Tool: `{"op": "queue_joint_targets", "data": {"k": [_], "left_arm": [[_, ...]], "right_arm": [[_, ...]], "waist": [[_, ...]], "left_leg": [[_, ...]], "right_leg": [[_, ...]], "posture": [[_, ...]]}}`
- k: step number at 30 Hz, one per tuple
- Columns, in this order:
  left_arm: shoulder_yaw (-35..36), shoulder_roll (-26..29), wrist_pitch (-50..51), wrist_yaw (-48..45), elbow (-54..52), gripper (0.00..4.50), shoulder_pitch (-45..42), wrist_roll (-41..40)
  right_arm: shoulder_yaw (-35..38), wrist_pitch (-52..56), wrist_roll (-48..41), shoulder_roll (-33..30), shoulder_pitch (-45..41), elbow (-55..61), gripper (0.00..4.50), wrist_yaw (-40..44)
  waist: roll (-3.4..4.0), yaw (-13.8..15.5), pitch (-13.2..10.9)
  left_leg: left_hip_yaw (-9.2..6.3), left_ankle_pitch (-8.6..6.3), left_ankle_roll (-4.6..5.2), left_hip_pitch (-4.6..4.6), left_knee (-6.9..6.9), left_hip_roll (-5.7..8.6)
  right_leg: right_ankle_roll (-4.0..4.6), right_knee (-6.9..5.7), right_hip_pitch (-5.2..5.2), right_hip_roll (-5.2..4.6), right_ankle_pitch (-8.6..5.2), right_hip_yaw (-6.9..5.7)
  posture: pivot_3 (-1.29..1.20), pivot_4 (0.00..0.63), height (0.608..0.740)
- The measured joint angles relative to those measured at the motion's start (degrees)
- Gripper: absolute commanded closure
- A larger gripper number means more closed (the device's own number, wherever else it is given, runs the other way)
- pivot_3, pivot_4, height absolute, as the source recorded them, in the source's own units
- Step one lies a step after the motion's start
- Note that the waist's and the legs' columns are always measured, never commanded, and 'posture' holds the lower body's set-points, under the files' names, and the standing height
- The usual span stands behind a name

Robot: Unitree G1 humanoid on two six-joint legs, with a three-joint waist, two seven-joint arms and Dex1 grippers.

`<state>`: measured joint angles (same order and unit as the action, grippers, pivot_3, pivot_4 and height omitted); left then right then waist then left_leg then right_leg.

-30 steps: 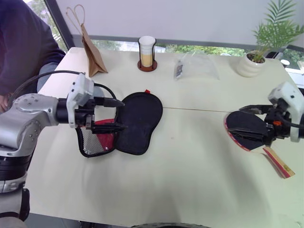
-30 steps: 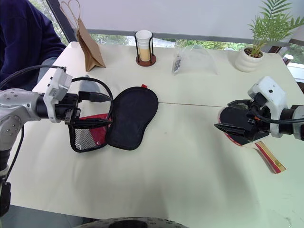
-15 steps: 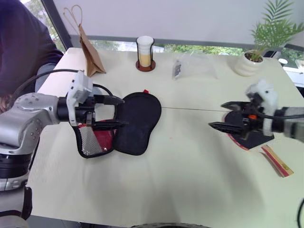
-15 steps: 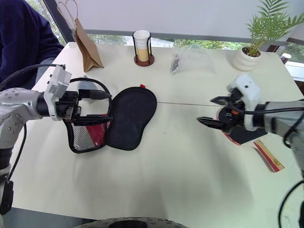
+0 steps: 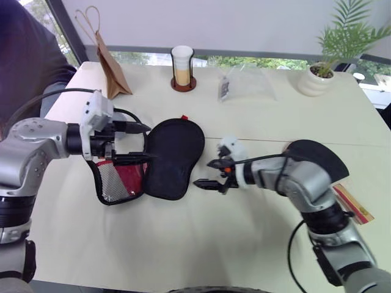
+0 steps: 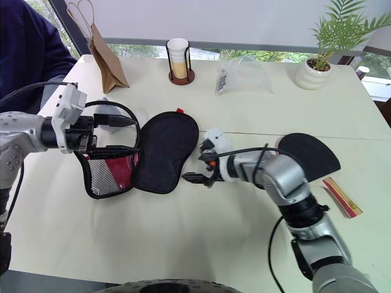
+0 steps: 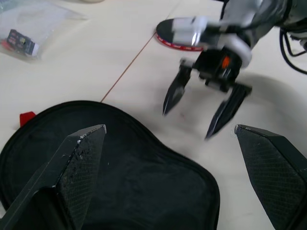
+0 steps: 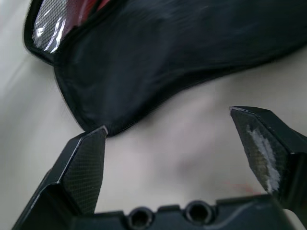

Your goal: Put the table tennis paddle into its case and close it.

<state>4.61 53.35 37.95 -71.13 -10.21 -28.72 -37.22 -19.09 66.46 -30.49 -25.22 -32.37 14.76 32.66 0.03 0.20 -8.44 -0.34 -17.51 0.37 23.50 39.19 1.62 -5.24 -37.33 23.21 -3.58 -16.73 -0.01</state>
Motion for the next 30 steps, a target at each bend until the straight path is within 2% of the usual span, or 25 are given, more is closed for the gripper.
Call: {"op": "queue_joint_targets", "data": {"k": [11,15,18,20,26,28,30], "left_arm": [[2.7,0.5,1.8,2.1,-4.8,0.0,4.2,-1.3],[3.8,1.0,2.3,3.1,-6.2,0.0,5.5,-1.9],[4.0,1.1,2.8,3.9,-6.4,0.0,6.0,-2.1],[4.1,1.2,2.8,4.2,-6.7,0.0,6.1,-2.1],[4.1,1.1,2.6,4.9,-6.7,0.0,5.9,-2.0],[4.0,1.1,2.2,4.9,-6.5,0.0,5.8,-1.9],[3.5,0.8,1.3,4.8,-5.8,0.0,5.1,-1.5]], "right_arm": [[-6.8,-5.7,7.8,8.9,-2.9,-7.1,0.02,-1.6],[-11.0,-10.1,13.7,9.2,-3.7,-9.0,1.94,-2.9],[-12.2,-12.6,17.3,9.1,-3.7,-9.7,3.56,-3.3],[-12.8,-13.7,18.0,9.4,-3.4,-9.8,4.48,-3.0],[-10.5,-11.4,17.9,7.5,-1.1,-5.4,4.48,-1.9],[-8.5,-9.1,16.7,4.7,0.5,-2.3,4.48,-0.5],[-6.0,-7.0,14.4,-1.2,3.3,2.9,4.48,2.4]], "waist": [[-0.06,-1.8,0.0],[-0.12,-2.2,0.1],[-0.19,-2.4,0.1],[-0.19,-2.4,0.1],[-0.16,-1.3,0.1],[-0.16,-0.6,0.1],[-0.14,0.4,0.1]], "left_leg": [[0.0,0.01,-0.03,-0.12,-0.12,-0.04],[-0.01,0.01,-0.03,-0.15,-0.13,-0.04],[-0.02,0.01,-0.03,-0.15,-0.14,-0.04],[-0.02,0.01,-0.04,-0.15,-0.15,-0.04],[-0.02,0.0,-0.03,-0.14,-0.1,0.05],[-0.05,-0.01,0.0,-0.13,-0.05,0.12],[-0.05,-0.08,0.11,-0.12,-0.01,0.21]], "right_leg": [[0.04,-0.24,0.04,0.09,-0.02,-0.01],[0.05,-0.24,0.01,0.07,-0.03,-0.01],[0.06,-0.24,0.0,0.07,-0.03,-0.02],[0.06,-0.24,0.01,0.07,-0.03,-0.02],[0.06,-0.22,0.0,-0.04,-0.03,-0.01],[0.06,-0.17,-0.02,-0.13,-0.03,-0.02],[0.05,-0.01,-0.1,-0.21,-0.03,-0.02]], "posture": [[0.0,0.15,0.74],[0.0,0.15,0.74],[0.0,0.15,0.74],[0.0,0.15,0.74],[0.0,0.15,0.74],[0.0,0.15,0.74],[0.0,0.15,0.74]]}}
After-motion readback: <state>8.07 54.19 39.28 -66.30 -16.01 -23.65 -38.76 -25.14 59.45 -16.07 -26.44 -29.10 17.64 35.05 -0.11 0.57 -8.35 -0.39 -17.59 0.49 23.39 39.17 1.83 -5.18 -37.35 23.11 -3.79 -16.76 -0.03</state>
